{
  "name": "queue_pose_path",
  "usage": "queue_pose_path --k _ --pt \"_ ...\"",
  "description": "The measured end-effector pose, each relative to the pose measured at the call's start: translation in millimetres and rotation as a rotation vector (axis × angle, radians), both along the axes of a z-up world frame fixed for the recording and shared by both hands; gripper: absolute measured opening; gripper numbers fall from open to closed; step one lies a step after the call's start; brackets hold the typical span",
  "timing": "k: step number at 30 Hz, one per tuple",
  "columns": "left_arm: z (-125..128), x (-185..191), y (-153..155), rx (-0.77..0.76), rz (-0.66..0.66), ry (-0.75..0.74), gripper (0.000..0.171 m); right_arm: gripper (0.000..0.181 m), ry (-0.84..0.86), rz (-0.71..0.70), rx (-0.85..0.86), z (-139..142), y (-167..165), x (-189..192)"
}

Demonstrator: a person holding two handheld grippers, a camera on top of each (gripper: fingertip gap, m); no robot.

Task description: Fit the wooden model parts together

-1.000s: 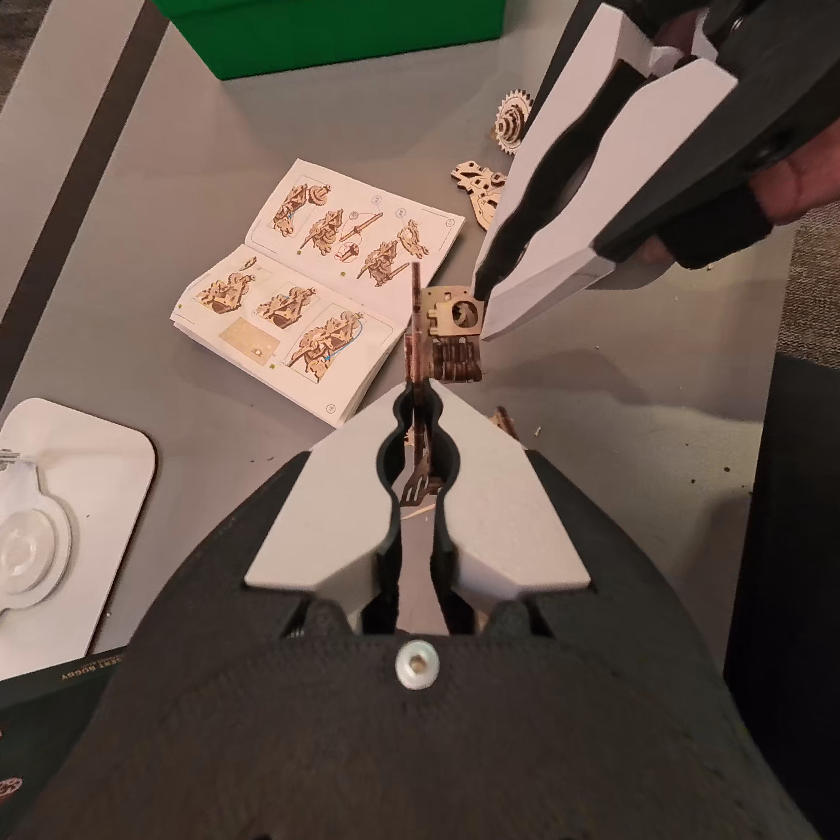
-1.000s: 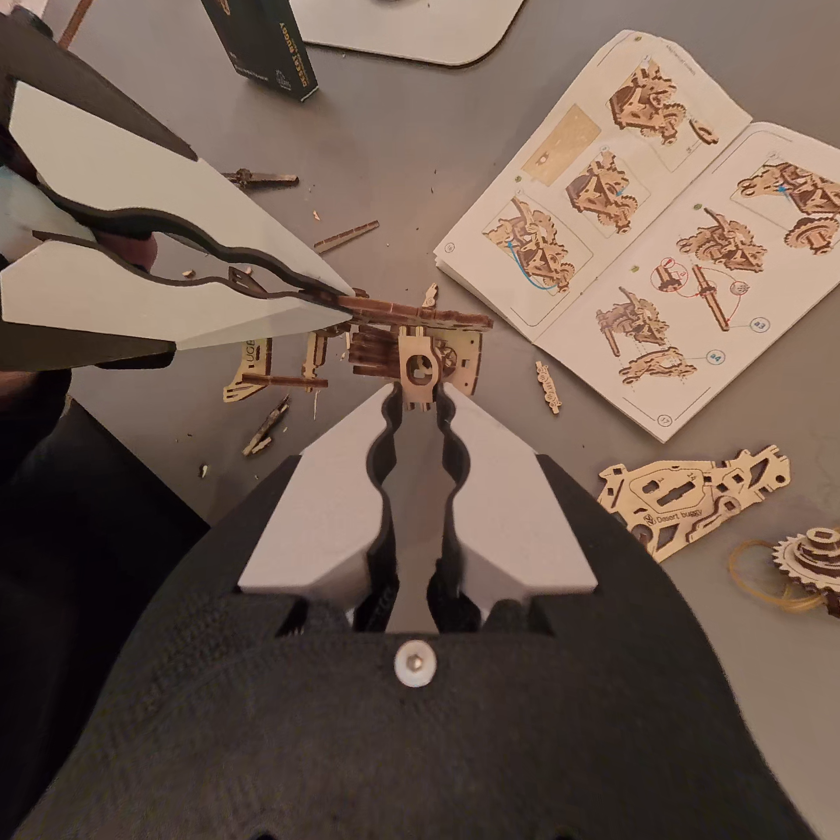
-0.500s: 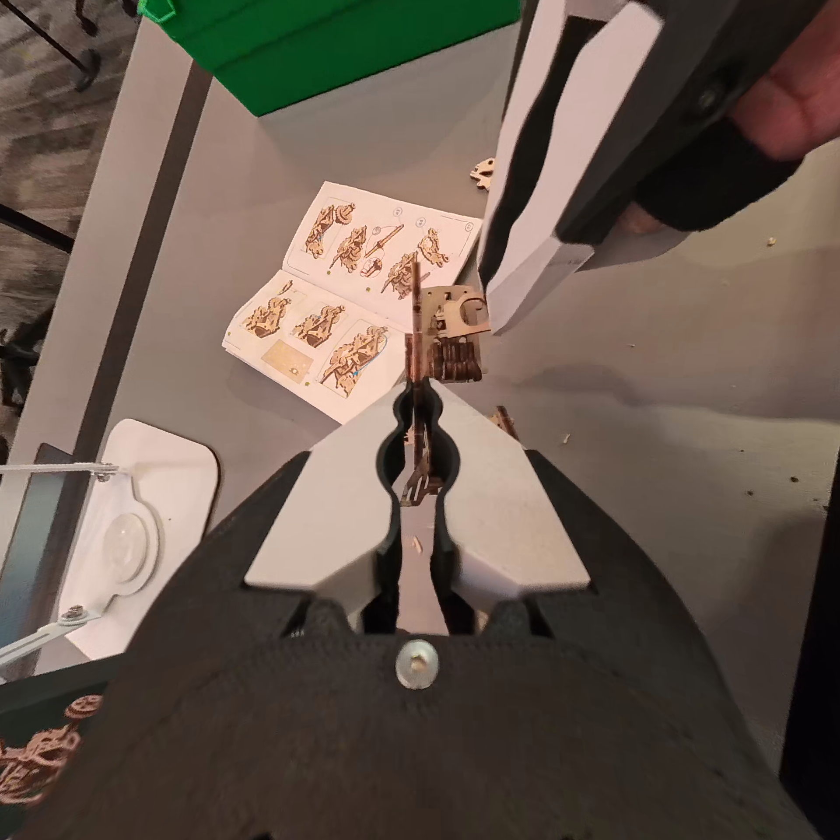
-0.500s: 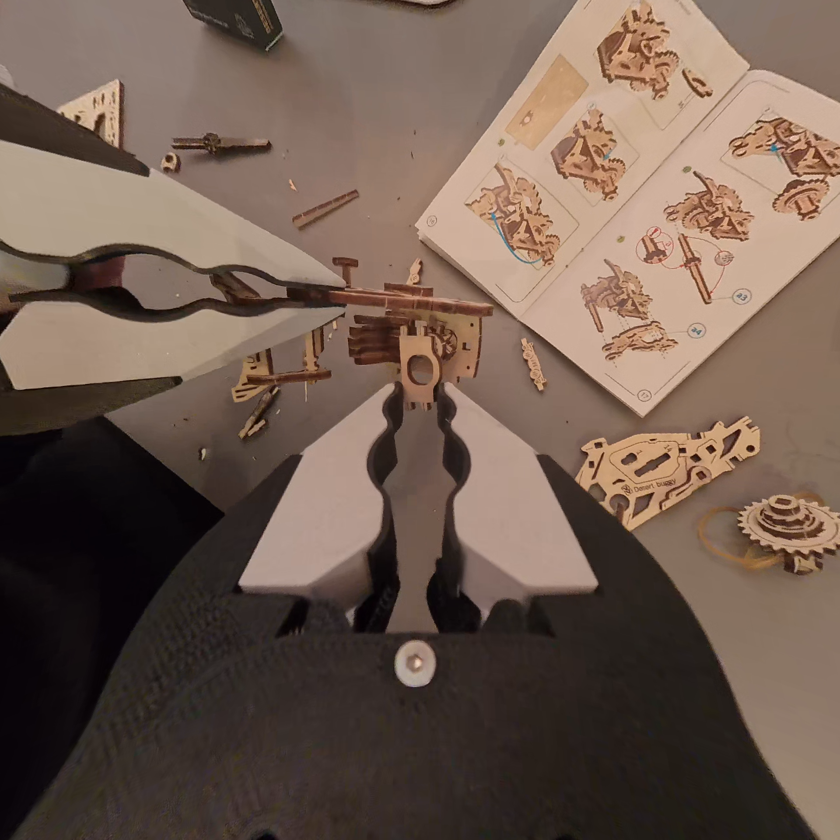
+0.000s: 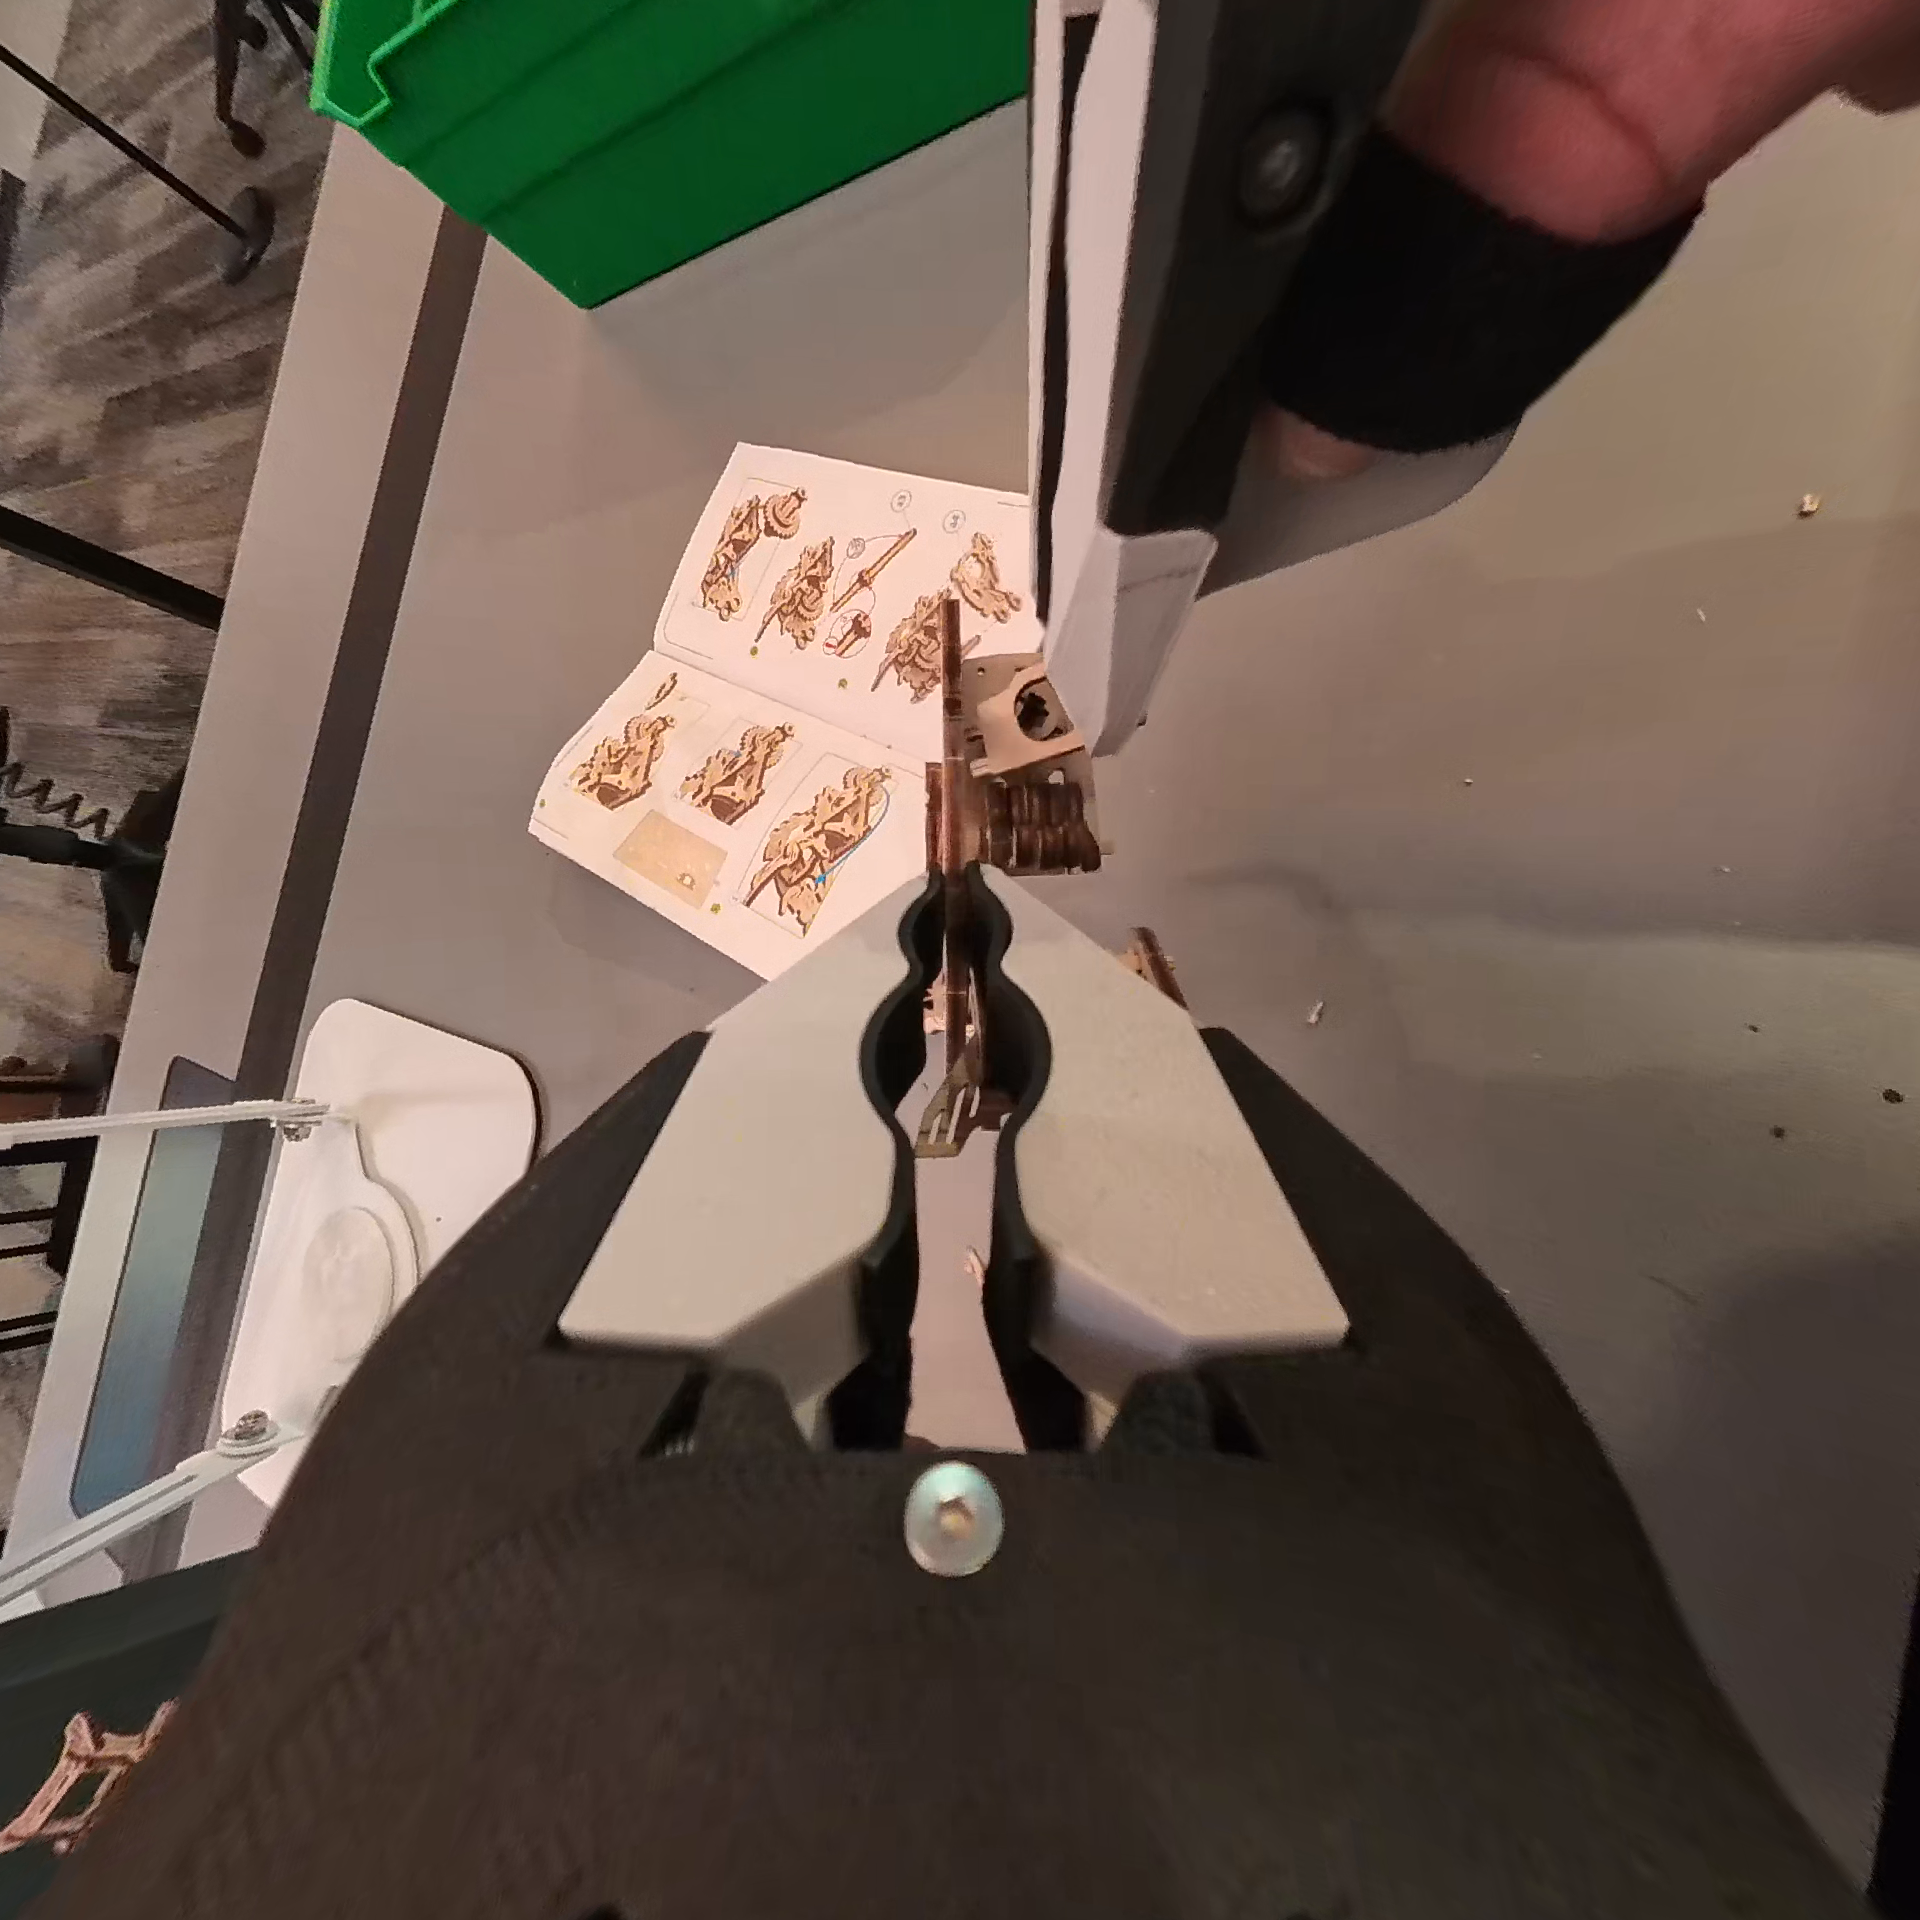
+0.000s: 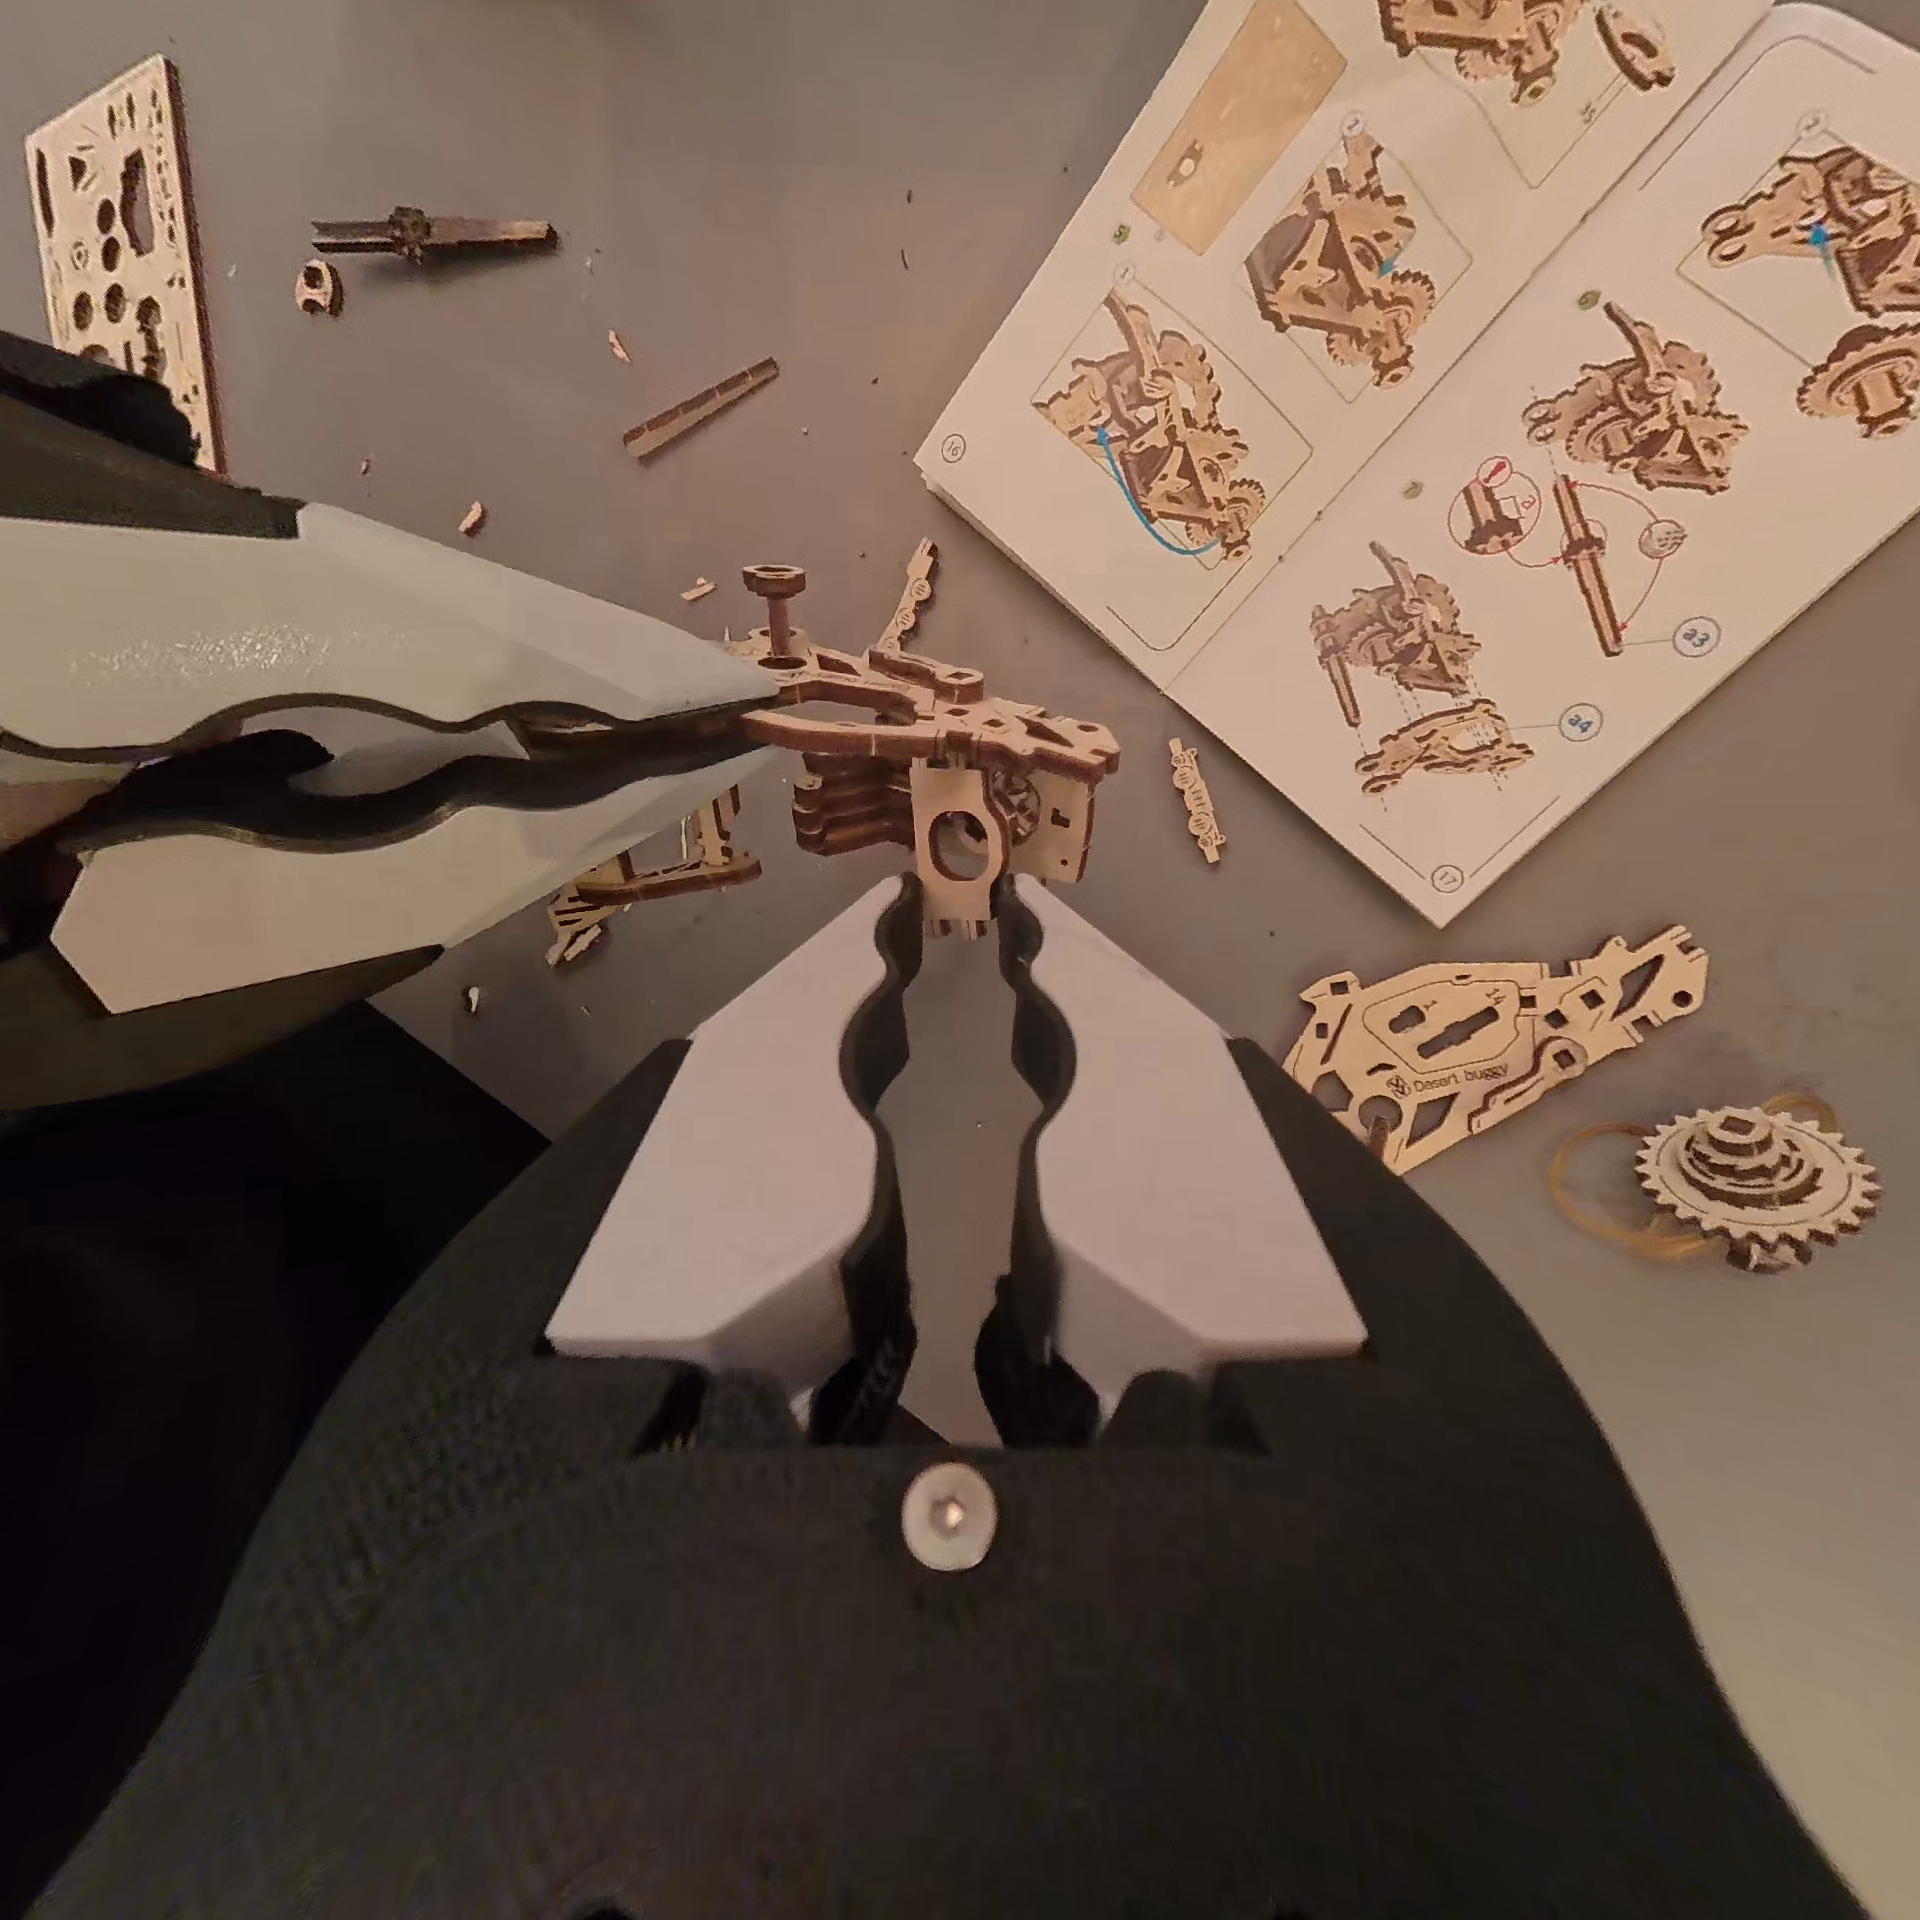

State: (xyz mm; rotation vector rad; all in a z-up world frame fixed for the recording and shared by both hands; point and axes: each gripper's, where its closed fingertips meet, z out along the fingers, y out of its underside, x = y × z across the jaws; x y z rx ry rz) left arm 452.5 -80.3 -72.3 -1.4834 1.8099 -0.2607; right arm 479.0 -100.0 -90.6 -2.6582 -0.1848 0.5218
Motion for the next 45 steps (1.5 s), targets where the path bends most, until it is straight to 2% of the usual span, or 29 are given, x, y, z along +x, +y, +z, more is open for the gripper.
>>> queue_pose_path --k 21,38,45 --pt "-2.8 3.5 -1.4 0.021 -0.021 -0.015 0.001 0.011 0.110 0.035 -0.157 0.9 -8.7 -2.6" --pt "-0.9 5.6 -3.1 0.023 -0.026 -0.031 0.001 0.011 0.070 0.054 -0.189 1.5 -4.9 3.7" --pt "-1.2 5.7 -1.9 -0.019 -0.018 -0.039 0.001 0.011 0.043 0.046 -0.137 -2.2 -3.2 5.3"
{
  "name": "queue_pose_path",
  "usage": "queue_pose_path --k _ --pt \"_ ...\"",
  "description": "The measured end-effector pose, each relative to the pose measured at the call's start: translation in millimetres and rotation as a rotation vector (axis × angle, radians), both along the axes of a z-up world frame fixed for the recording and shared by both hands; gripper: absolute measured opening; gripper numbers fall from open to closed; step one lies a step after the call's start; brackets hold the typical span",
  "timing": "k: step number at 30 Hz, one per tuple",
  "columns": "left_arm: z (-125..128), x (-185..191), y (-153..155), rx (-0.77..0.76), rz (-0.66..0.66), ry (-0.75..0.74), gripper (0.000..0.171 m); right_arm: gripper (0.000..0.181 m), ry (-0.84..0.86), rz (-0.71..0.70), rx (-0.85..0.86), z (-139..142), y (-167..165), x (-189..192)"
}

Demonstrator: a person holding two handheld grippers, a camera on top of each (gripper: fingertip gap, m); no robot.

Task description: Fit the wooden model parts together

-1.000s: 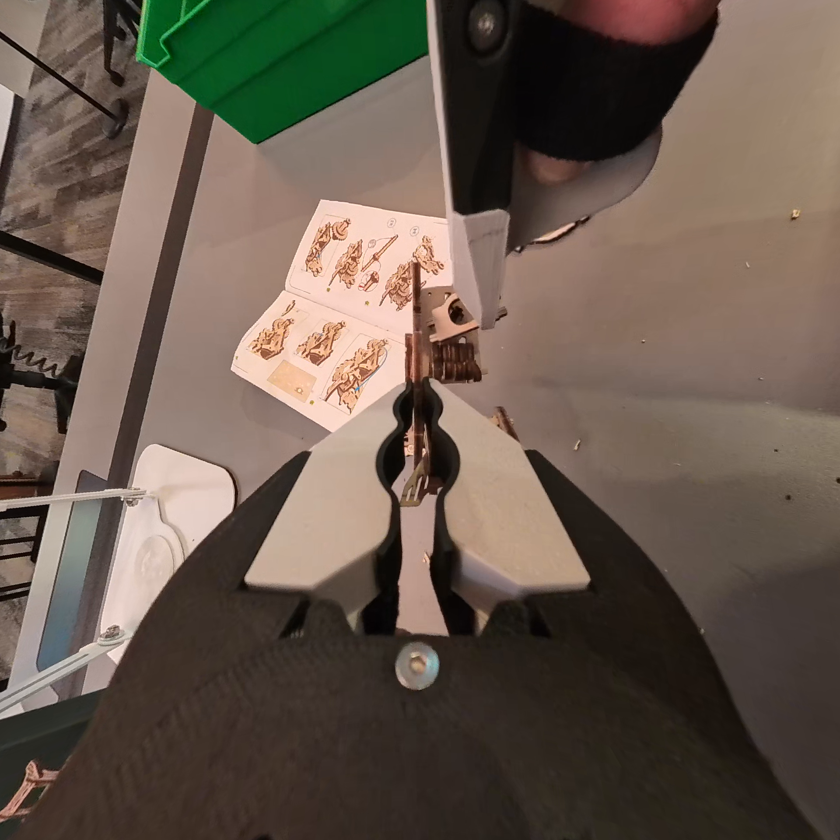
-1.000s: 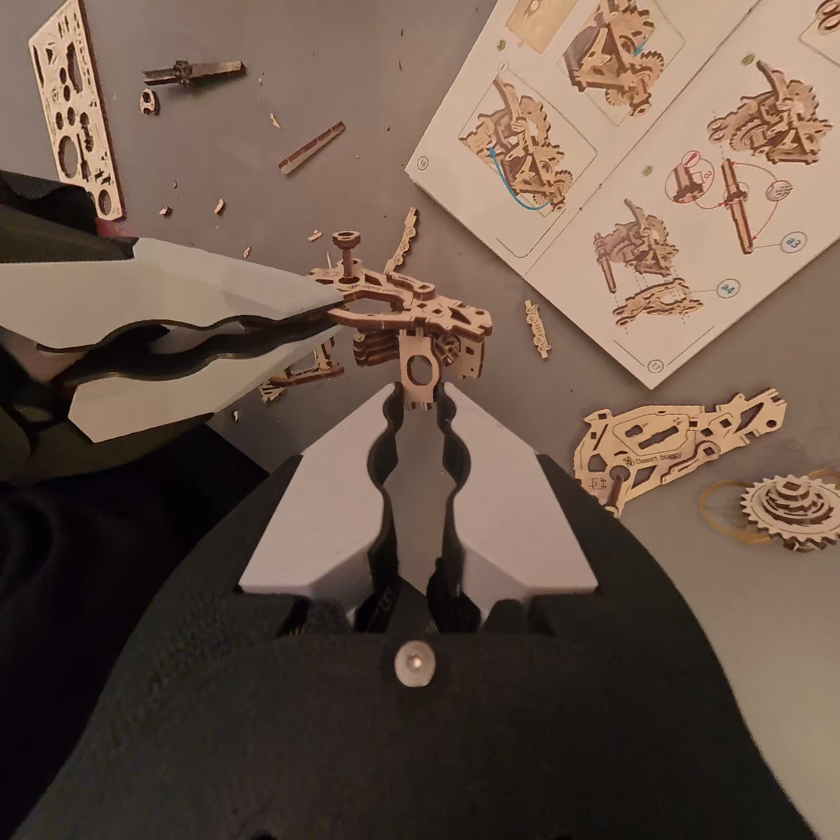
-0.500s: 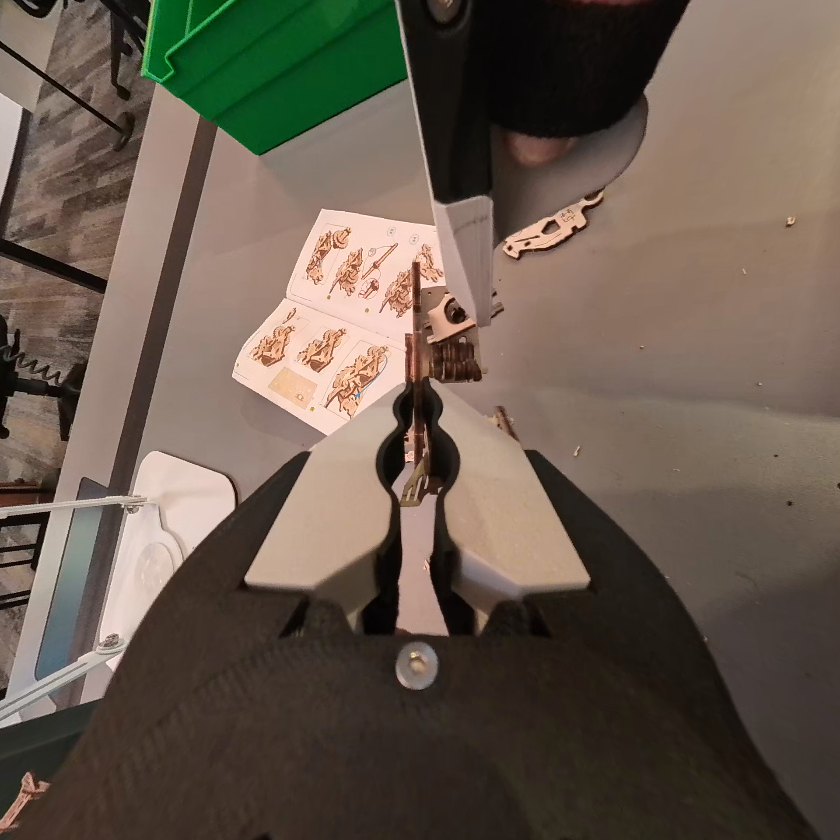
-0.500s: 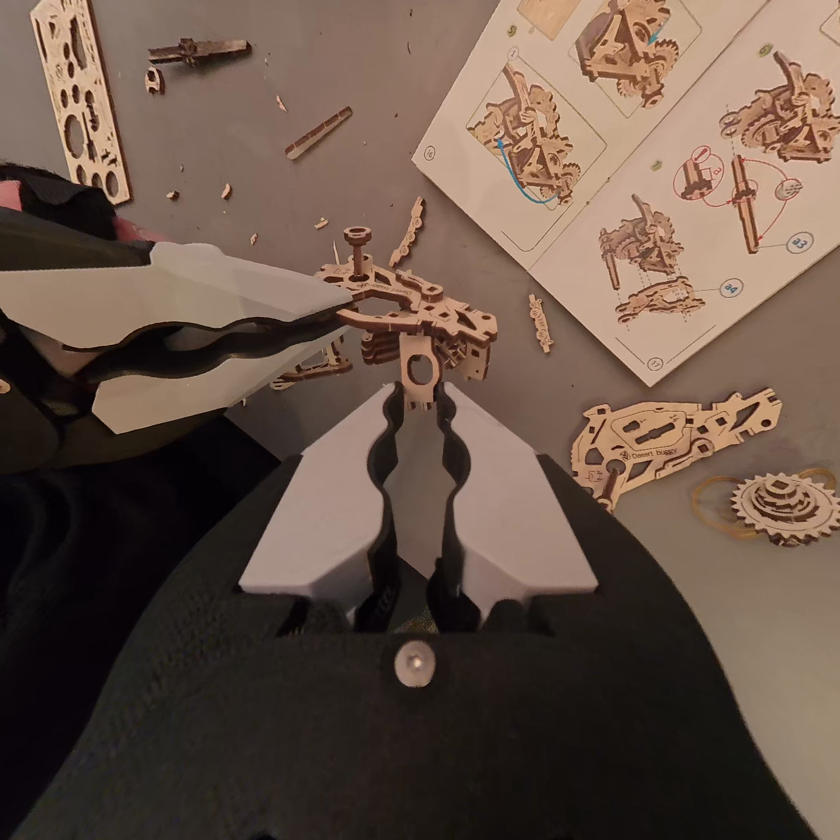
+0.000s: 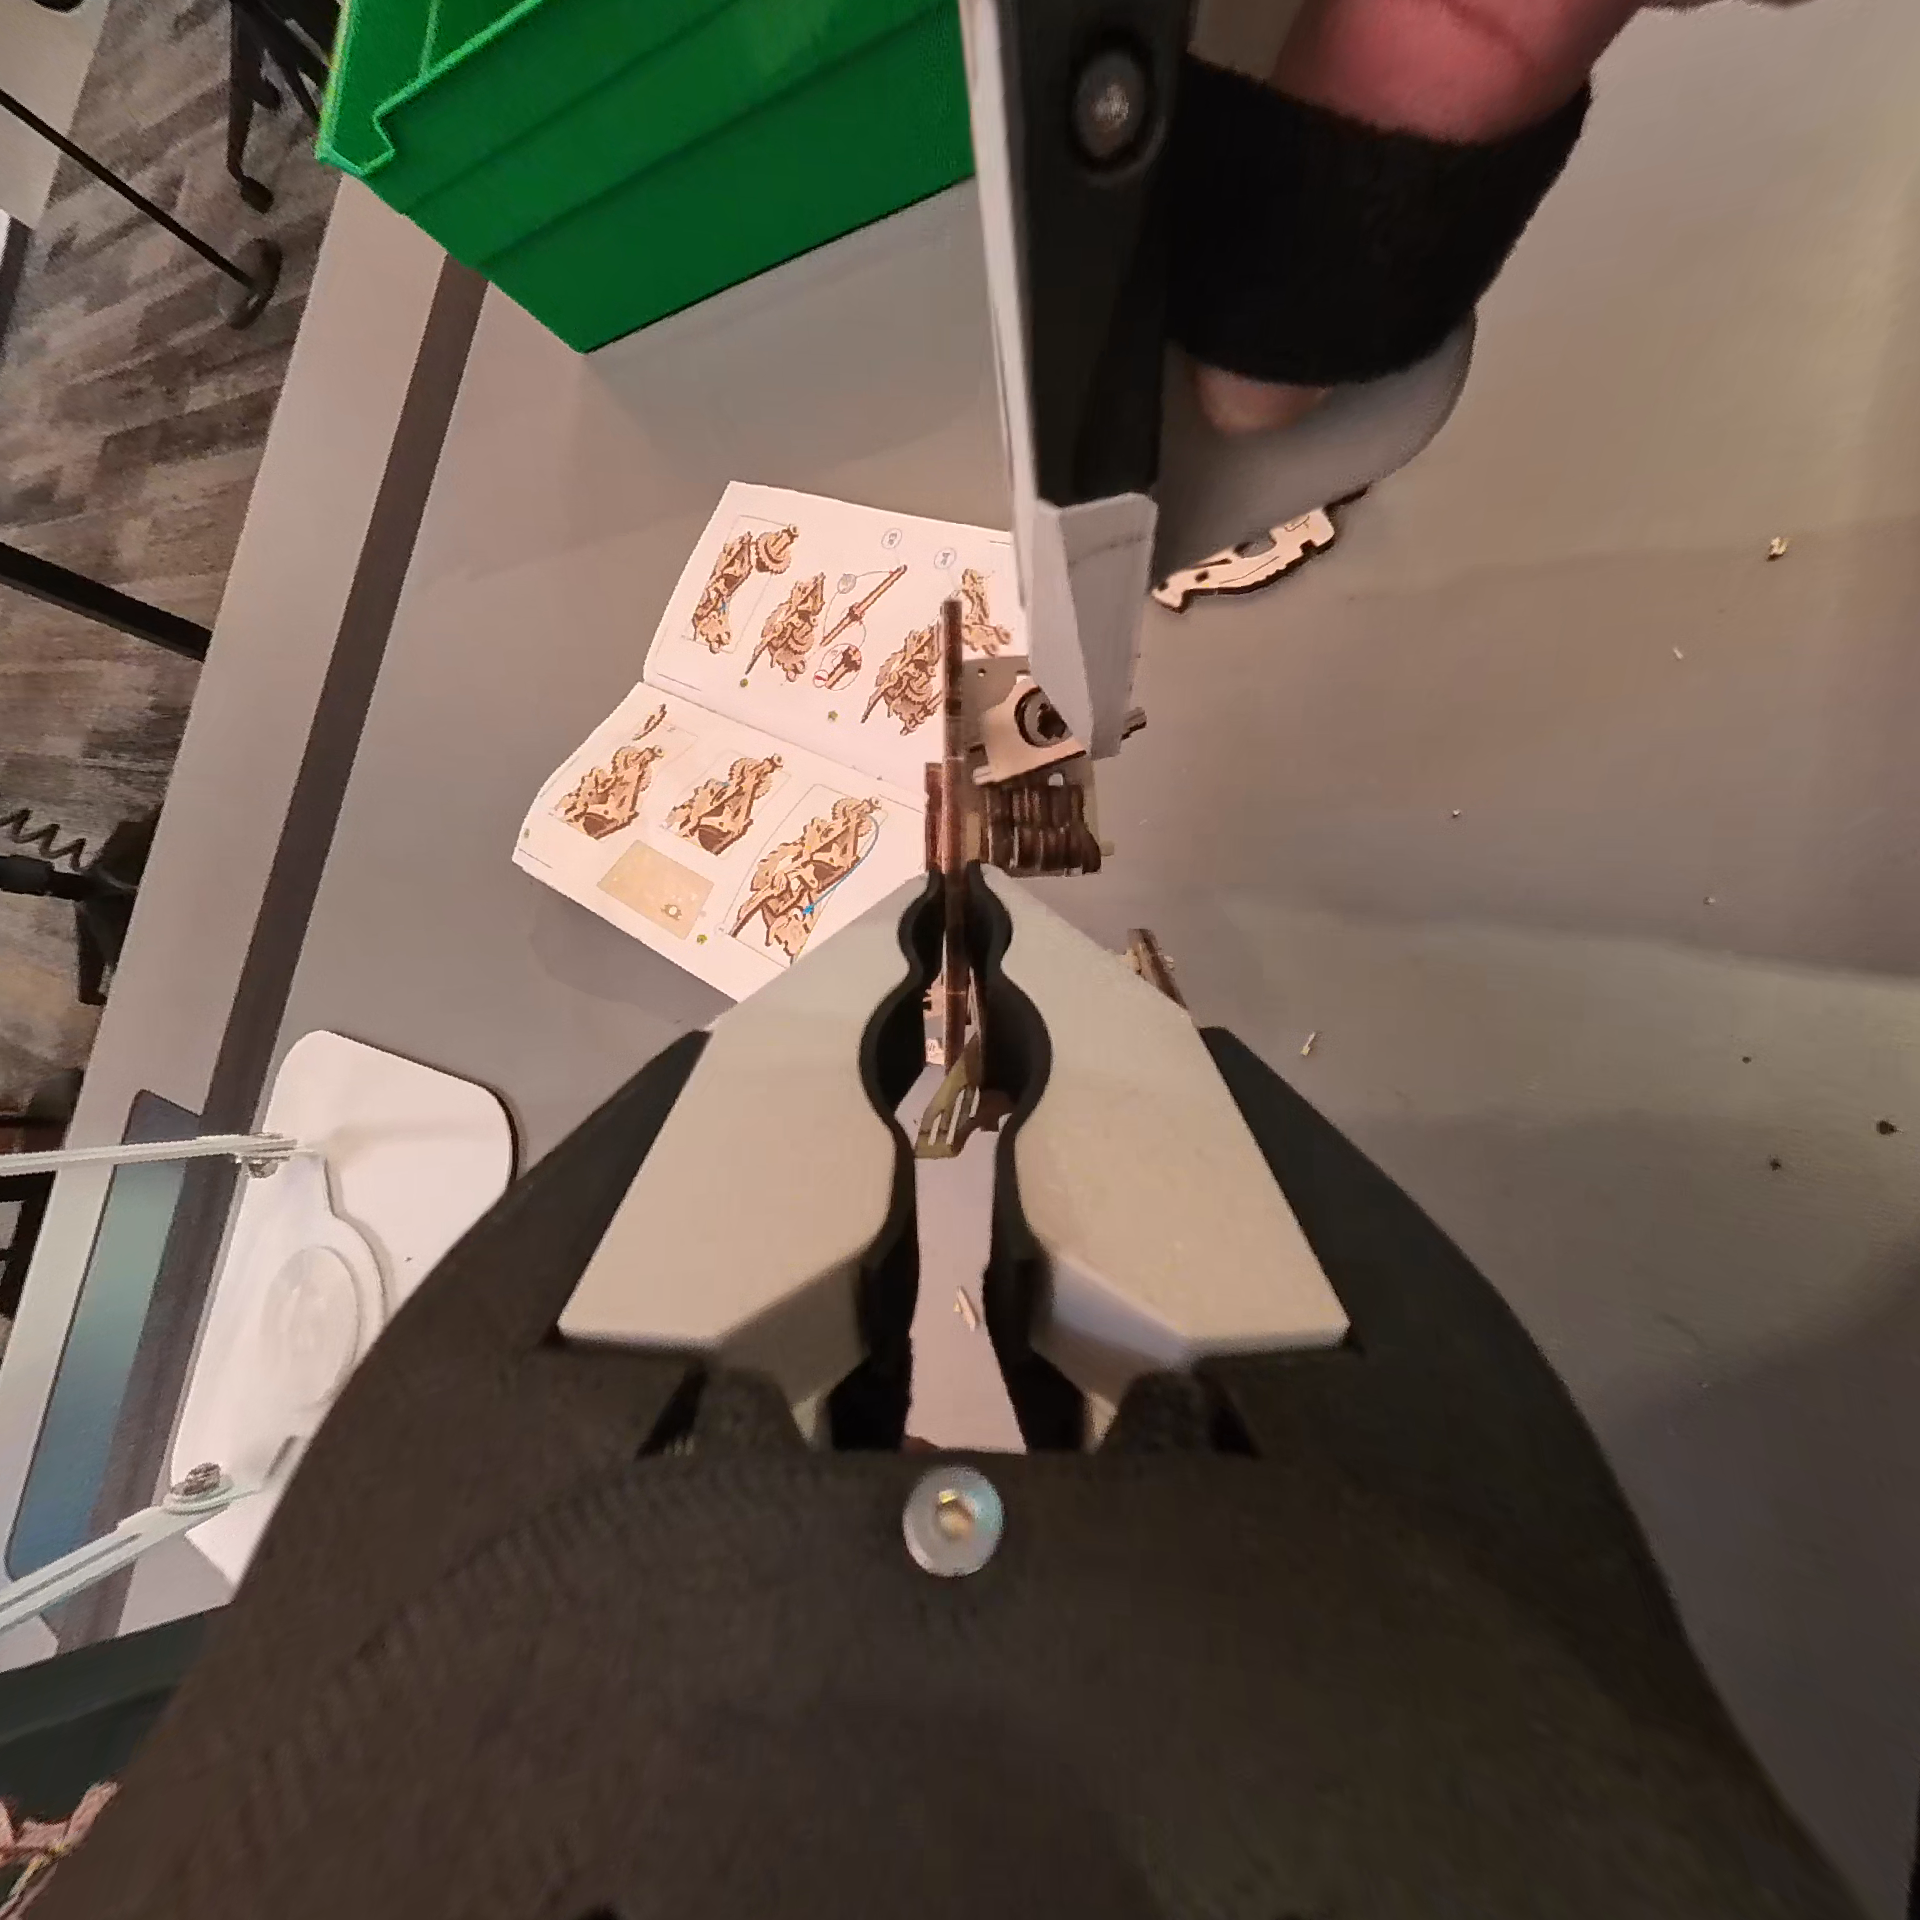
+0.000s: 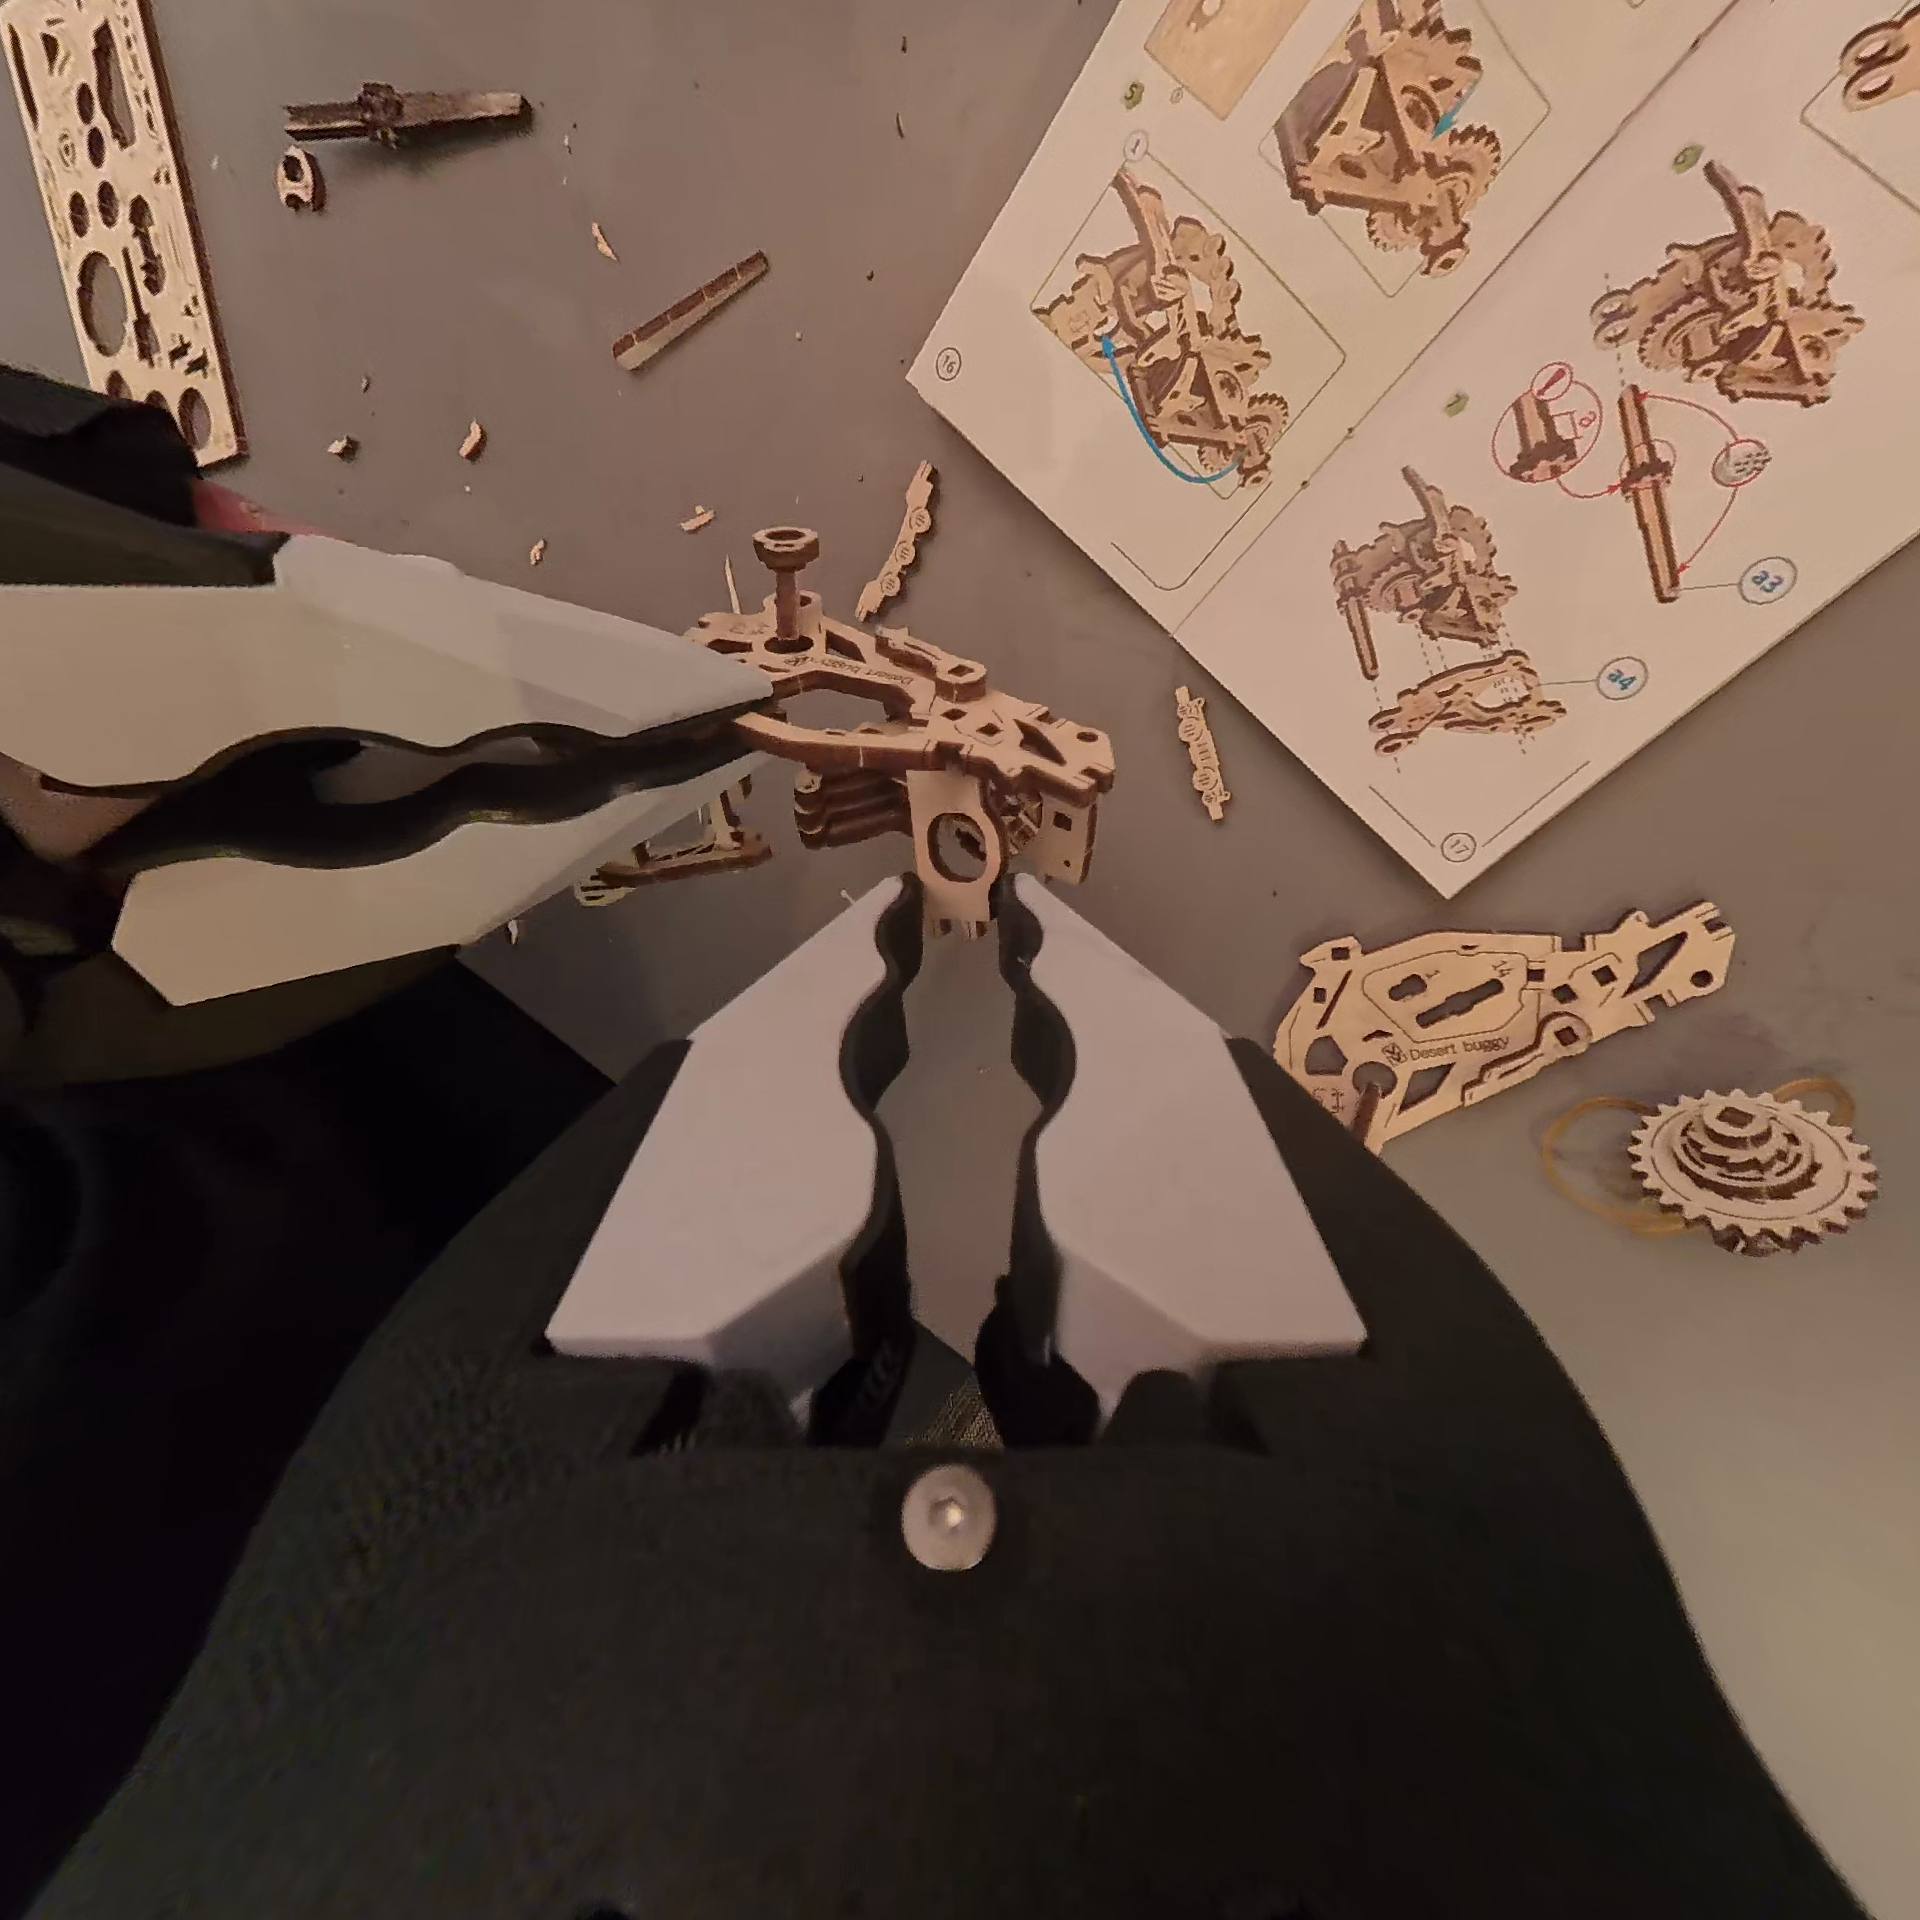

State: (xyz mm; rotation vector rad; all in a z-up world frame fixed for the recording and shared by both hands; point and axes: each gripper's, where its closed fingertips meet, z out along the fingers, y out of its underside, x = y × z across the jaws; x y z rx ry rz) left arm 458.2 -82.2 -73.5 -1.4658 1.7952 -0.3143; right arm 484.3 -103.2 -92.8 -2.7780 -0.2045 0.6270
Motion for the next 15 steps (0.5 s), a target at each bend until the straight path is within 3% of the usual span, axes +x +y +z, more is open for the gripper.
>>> queue_pose_path --k 15 --pt "-0.5 -0.1 1.6 -0.152 0.014 -0.025 0.001 0.011 -0.090 0.033 0.156 -0.7 3.8 2.5"
